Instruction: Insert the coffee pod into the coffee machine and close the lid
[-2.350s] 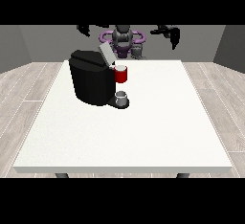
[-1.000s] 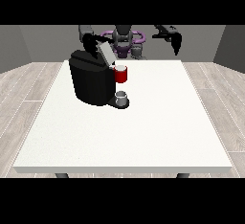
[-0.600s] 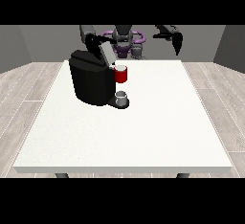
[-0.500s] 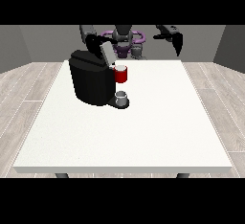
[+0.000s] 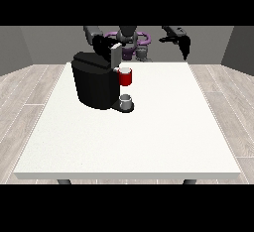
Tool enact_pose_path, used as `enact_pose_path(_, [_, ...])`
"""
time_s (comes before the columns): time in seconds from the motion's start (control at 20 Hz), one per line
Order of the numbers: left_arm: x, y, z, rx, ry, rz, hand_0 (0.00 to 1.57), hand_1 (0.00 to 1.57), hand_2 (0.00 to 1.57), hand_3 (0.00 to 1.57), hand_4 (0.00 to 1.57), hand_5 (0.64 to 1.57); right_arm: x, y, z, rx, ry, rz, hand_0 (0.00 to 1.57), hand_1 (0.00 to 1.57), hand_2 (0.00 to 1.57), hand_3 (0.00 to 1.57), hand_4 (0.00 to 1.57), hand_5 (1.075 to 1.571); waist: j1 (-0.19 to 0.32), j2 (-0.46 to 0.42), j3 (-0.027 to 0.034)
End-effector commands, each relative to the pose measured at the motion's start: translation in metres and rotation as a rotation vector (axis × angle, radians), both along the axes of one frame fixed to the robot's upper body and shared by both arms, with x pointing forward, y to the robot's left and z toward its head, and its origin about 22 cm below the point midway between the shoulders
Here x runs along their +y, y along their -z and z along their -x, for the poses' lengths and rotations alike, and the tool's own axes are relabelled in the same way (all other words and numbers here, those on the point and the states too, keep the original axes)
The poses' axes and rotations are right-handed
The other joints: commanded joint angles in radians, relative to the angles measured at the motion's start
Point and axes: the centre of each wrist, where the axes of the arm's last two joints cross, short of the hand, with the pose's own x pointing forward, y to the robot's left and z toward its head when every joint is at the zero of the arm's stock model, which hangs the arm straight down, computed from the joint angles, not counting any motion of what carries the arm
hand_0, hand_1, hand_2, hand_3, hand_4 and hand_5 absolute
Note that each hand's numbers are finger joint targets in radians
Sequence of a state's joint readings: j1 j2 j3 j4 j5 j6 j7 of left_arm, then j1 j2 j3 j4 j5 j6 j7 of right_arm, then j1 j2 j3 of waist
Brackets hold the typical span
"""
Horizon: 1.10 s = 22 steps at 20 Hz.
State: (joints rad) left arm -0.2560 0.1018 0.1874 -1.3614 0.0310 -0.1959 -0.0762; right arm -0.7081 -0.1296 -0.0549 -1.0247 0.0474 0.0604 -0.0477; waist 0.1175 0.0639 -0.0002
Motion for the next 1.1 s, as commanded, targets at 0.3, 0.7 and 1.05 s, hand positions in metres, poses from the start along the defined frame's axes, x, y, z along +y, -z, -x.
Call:
enact_pose_path(0.3, [0.007, 0.003, 0.001, 0.017, -0.004, -0.004, 0.0, 0.0, 0.0, 0.0, 0.12, 1.571, 0.024, -0.017, -0.008, -0.062, -0.032, 0.104, 0.0, 0.0, 0.0, 0.0, 0.15, 1.571, 0.026, -0.004, 0.0002])
enact_pose_path(0.7, [-0.006, -0.007, -0.007, -0.018, 0.041, -0.019, 0.0, 0.0, 0.0, 0.0, 0.12, 1.571, 0.072, -0.027, -0.007, -0.089, -0.078, 0.052, 0.0, 0.0, 0.0, 0.0, 0.13, 1.571, 0.028, -0.019, 0.0002])
enact_pose_path(1.05, [-0.02, 0.028, 0.021, 0.024, 0.032, 0.01, 0.0, 0.0, 0.0, 0.0, 0.21, 1.571, 0.061, 0.042, 0.035, -0.029, -0.175, -0.091, 0.0, 0.0, 0.0, 0.0, 0.28, 1.571, -0.018, -0.153, 0.0006])
